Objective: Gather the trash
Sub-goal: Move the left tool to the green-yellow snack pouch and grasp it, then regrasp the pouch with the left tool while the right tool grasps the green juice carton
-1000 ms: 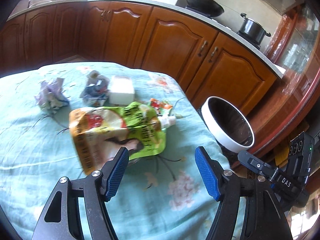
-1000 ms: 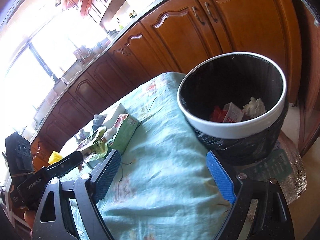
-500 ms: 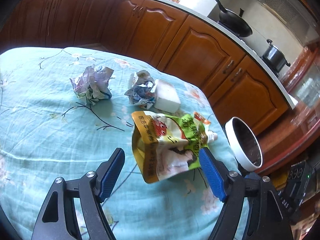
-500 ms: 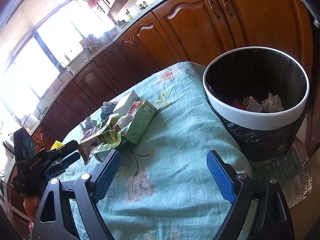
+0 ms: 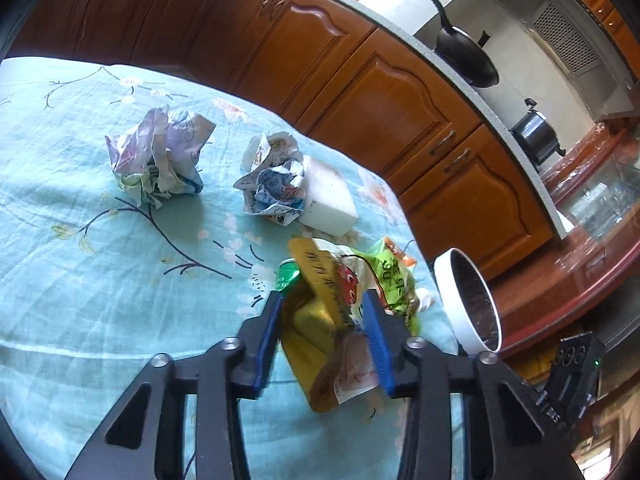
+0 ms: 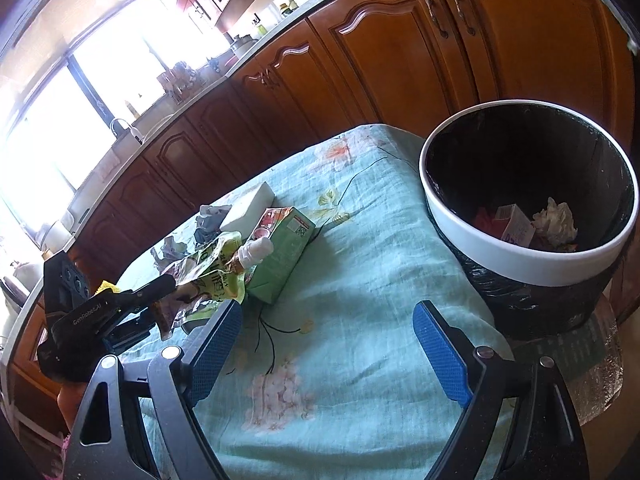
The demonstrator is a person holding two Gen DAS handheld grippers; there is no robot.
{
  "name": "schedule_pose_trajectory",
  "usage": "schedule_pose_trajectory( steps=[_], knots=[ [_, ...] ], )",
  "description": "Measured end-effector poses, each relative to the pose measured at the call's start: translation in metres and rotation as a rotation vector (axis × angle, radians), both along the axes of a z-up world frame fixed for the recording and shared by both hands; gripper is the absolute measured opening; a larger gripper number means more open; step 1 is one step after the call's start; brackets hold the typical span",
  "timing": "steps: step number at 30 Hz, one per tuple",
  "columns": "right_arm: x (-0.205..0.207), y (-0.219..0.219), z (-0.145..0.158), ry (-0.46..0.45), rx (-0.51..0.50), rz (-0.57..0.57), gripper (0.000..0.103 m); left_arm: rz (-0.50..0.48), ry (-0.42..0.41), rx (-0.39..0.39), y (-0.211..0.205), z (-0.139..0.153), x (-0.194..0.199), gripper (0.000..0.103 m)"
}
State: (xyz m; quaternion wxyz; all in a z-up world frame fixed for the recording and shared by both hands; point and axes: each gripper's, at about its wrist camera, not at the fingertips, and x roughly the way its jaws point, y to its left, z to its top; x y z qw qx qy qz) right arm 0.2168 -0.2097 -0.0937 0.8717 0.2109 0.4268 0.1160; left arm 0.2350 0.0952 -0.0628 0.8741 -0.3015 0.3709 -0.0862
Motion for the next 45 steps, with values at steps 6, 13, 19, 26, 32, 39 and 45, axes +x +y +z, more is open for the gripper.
schedule_pose_trajectory(
  steps=[6, 13, 19, 26, 32, 39, 45],
  knots=[
    [0.009, 0.014, 0.003, -0.01, -0.006, 0.027, 0.088, 0.043, -0.093, 0.069, 0.01, 0.02, -0.031, 0.032],
    [0.026, 0.036, 0.001, -0.003, -0.004, 0.072, 0.088, 0.166, -0.15, 0.185, 0.043, 0.034, -0.083, 0.032],
    [0.05, 0.06, -0.003, 0.019, -0.022, 0.104, 0.088, 0.193, -0.108, 0.255, 0.048, 0.015, -0.1, 0.033],
    [0.074, 0.073, -0.008, 0.044, -0.058, 0.11, 0.088, 0.093, 0.001, 0.297, 0.034, -0.008, -0.102, 0.046],
    [0.089, 0.073, -0.021, 0.09, -0.072, 0.107, 0.087, 0.077, 0.053, 0.429, 0.037, 0.003, -0.091, 0.073],
    [0.092, 0.08, -0.028, 0.094, -0.093, 0.119, 0.077, -0.05, 0.018, 0.577, 0.022, 0.021, -0.067, 0.078],
    [0.095, 0.093, -0.024, 0.075, -0.084, 0.164, 0.047, -0.194, 0.09, 0.712, 0.012, 0.004, -0.029, 0.08]
  ],
)
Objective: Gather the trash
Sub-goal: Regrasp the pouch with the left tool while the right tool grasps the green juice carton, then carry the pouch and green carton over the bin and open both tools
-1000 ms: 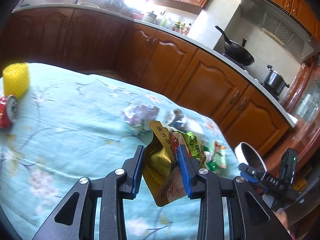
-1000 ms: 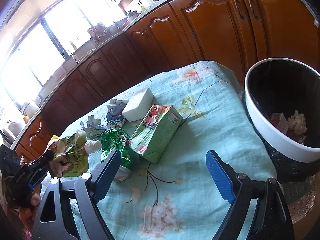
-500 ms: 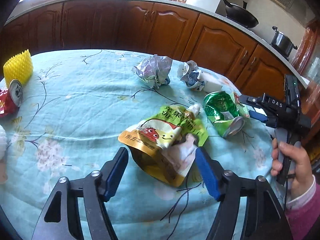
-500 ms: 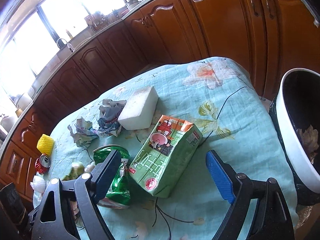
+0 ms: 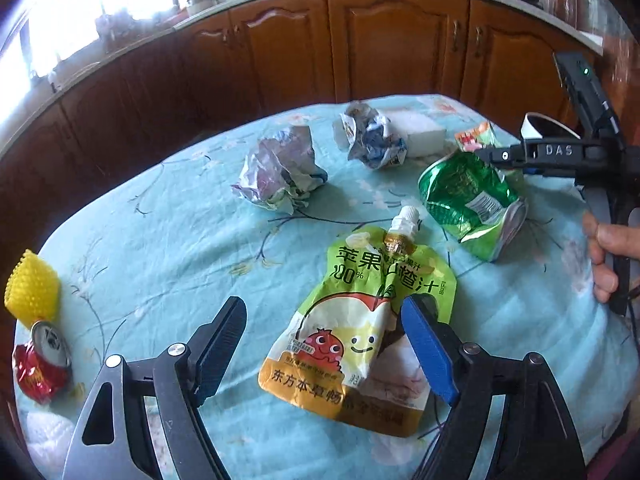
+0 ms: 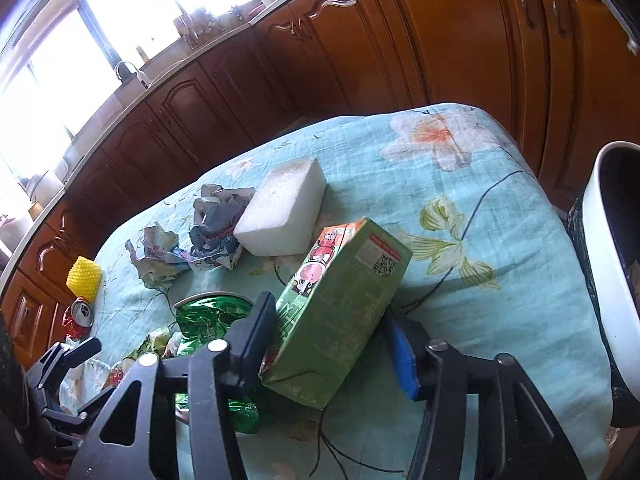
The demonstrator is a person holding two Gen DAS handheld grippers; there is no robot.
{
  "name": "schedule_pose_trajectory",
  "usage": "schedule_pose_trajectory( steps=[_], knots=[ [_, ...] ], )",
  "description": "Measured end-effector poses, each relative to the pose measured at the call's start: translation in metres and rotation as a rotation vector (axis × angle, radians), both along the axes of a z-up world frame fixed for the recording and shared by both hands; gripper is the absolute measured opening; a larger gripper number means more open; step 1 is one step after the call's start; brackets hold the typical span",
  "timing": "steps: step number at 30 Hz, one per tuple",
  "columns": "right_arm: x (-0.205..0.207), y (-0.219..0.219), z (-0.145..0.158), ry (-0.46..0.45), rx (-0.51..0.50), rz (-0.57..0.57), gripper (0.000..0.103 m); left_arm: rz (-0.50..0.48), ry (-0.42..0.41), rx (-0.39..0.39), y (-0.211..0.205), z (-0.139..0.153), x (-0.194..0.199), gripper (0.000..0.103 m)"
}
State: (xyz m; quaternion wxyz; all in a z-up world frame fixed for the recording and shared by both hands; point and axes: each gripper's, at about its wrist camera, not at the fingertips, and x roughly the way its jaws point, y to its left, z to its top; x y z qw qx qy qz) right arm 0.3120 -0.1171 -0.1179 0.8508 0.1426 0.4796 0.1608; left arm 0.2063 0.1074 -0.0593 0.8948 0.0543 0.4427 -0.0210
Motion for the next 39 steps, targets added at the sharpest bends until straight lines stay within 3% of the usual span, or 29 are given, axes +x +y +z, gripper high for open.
schedule_pose_trajectory(
  steps=[2, 6, 9, 11, 16, 18, 28, 39],
  knots=[
    [-0.001, 0.001, 0.002, -0.012, 0.007, 0.009, 0.042, -0.017, 0.063, -0.01, 0.001, -0.01, 0.013, 0.08],
    [-0.006, -0.005, 0.008, -0.03, 0.029, -0.003, 0.036, -0.039, 0.113, -0.105, 0.006, -0.016, 0.02, 0.076],
    [-0.011, -0.013, 0.012, -0.038, 0.034, -0.018, 0.035, -0.068, 0.097, -0.092, -0.003, -0.016, 0.015, 0.065],
    [-0.015, -0.018, 0.014, -0.04, 0.041, -0.026, 0.035, -0.079, 0.077, -0.098, -0.007, -0.012, 0.01, 0.05],
    [-0.03, -0.031, 0.017, -0.046, 0.06, -0.045, 0.033, -0.068, 0.041, -0.125, -0.01, -0.001, -0.004, 0.032],
    [-0.038, -0.037, 0.02, -0.053, 0.065, -0.053, 0.033, -0.059, 0.021, -0.126, -0.016, 0.003, -0.011, 0.031],
    [-0.073, -0.075, 0.041, -0.091, 0.089, -0.098, 0.033, -0.01, -0.1, -0.277, -0.035, 0.046, -0.034, 0.029],
    [-0.1, -0.138, 0.046, -0.111, 0.077, -0.202, 0.033, -0.105, -0.116, -0.346, -0.095, 0.053, -0.013, 0.029]
  ],
)
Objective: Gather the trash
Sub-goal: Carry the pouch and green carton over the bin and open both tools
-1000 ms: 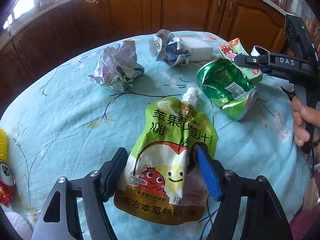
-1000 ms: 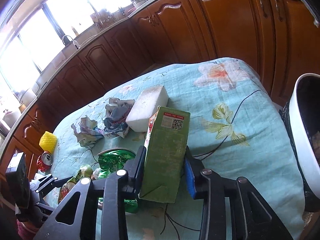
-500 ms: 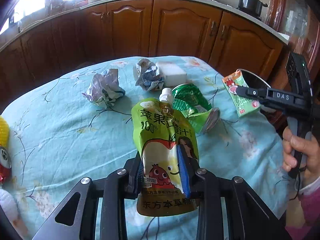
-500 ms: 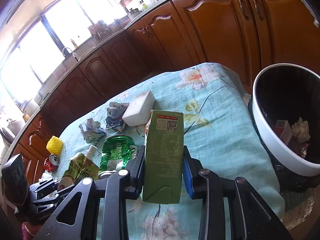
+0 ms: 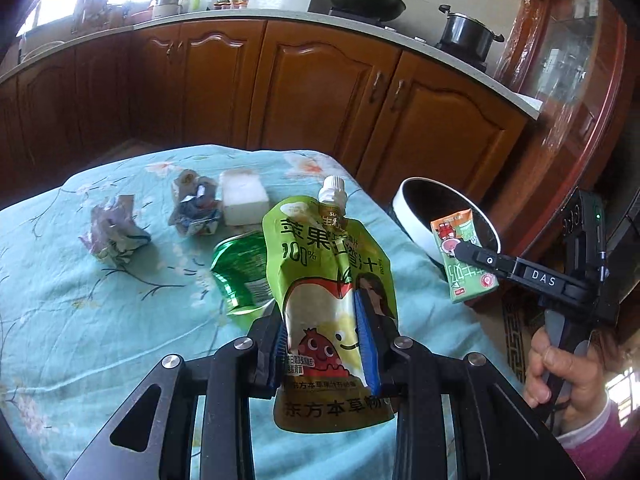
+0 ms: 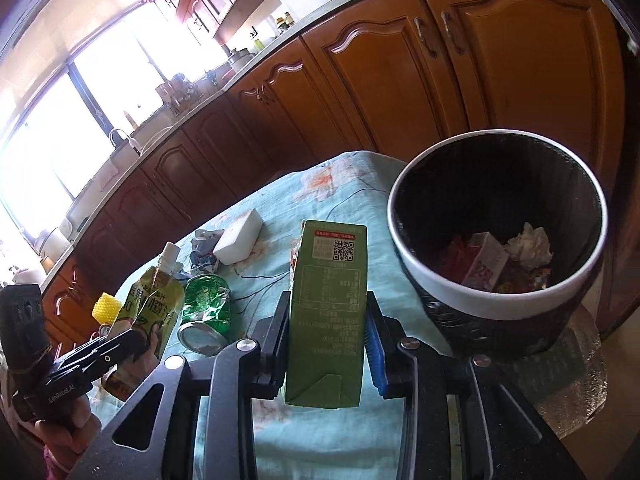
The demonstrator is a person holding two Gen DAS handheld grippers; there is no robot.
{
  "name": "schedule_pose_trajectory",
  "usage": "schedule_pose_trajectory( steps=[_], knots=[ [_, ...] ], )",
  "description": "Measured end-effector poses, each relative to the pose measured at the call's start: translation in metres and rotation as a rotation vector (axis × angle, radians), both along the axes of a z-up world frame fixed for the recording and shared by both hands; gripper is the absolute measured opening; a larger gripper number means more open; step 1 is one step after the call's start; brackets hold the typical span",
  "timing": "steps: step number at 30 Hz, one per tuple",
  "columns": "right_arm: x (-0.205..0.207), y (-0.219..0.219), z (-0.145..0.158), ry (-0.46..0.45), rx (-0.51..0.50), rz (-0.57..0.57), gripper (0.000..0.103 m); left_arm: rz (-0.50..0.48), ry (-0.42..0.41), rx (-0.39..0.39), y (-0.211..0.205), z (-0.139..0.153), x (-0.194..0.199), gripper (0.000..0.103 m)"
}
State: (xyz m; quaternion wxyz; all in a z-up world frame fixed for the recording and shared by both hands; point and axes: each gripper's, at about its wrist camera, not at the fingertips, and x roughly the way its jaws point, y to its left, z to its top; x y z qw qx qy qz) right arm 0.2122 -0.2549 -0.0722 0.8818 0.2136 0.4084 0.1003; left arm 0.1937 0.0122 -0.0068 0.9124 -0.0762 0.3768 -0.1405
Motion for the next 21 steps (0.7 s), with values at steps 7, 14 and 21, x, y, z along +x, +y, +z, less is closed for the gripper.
schedule_pose_trajectory(
  steps=[7, 14, 21],
  knots=[
    [-0.011, -0.039, 0.003, -0.006, -0.015, -0.072, 0.033, -0.067, 0.002, -0.004, -0.042, -0.006, 0.028, 0.029],
    [-0.017, -0.065, 0.003, -0.007, -0.021, -0.124, 0.033, -0.116, 0.021, 0.001, -0.073, -0.014, 0.057, 0.029],
    [-0.014, -0.085, 0.008, -0.021, -0.037, -0.164, 0.033, -0.148, 0.029, 0.01, -0.102, -0.013, 0.084, 0.029]
  ],
)
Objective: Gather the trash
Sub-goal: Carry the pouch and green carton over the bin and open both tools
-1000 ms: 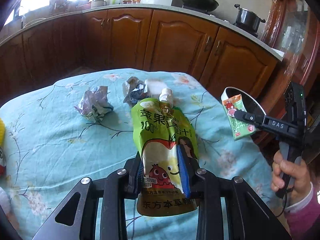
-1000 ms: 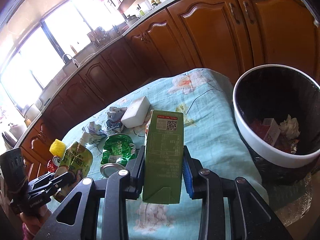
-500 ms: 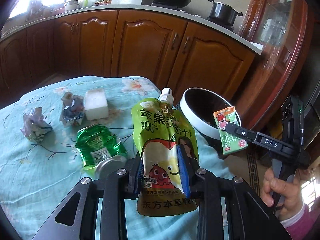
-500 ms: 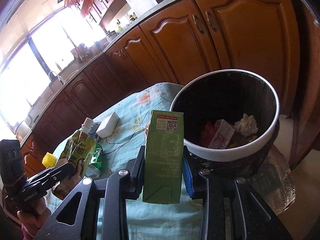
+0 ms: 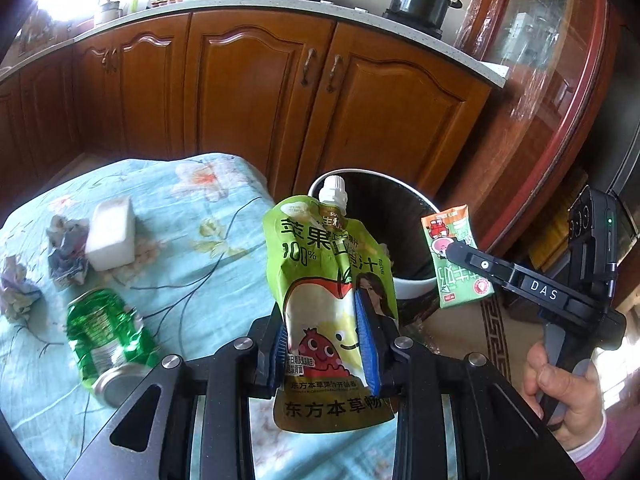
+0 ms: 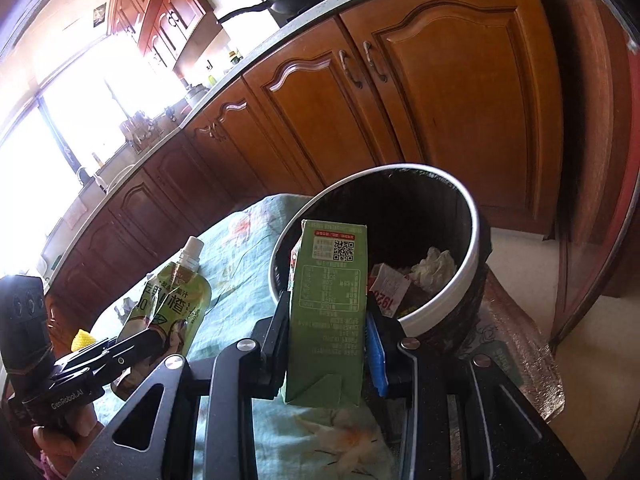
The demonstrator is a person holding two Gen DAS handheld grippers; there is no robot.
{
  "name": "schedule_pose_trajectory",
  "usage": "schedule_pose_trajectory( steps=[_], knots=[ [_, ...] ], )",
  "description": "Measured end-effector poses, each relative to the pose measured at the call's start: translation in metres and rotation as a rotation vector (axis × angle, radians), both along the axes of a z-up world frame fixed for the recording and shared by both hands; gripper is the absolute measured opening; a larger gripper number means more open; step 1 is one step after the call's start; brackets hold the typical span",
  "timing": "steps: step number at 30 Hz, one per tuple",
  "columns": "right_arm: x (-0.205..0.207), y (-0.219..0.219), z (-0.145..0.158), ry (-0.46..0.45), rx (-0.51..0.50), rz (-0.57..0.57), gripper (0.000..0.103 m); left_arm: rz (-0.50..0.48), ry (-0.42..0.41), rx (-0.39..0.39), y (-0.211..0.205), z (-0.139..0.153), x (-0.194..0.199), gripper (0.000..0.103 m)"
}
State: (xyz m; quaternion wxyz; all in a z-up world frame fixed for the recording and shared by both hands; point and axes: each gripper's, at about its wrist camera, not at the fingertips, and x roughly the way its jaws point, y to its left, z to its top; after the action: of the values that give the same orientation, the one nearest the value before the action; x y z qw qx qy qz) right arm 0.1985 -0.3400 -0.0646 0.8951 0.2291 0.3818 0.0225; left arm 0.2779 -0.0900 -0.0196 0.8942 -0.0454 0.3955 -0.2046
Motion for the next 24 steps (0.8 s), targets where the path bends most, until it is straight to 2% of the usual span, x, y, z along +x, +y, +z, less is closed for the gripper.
schedule_pose_trajectory(
  steps=[11, 24],
  knots=[
    [0.031, -0.027, 0.004, 0.002, -0.054, -0.026, 0.033, -0.017, 0.015, 0.018, -0.046, 0.0, 0.054, 0.029],
    [0.05, -0.04, -0.014, 0.051, -0.078, -0.027, 0.033, -0.018, 0.038, 0.069, -0.089, -0.019, 0.101, 0.03]
  ],
)
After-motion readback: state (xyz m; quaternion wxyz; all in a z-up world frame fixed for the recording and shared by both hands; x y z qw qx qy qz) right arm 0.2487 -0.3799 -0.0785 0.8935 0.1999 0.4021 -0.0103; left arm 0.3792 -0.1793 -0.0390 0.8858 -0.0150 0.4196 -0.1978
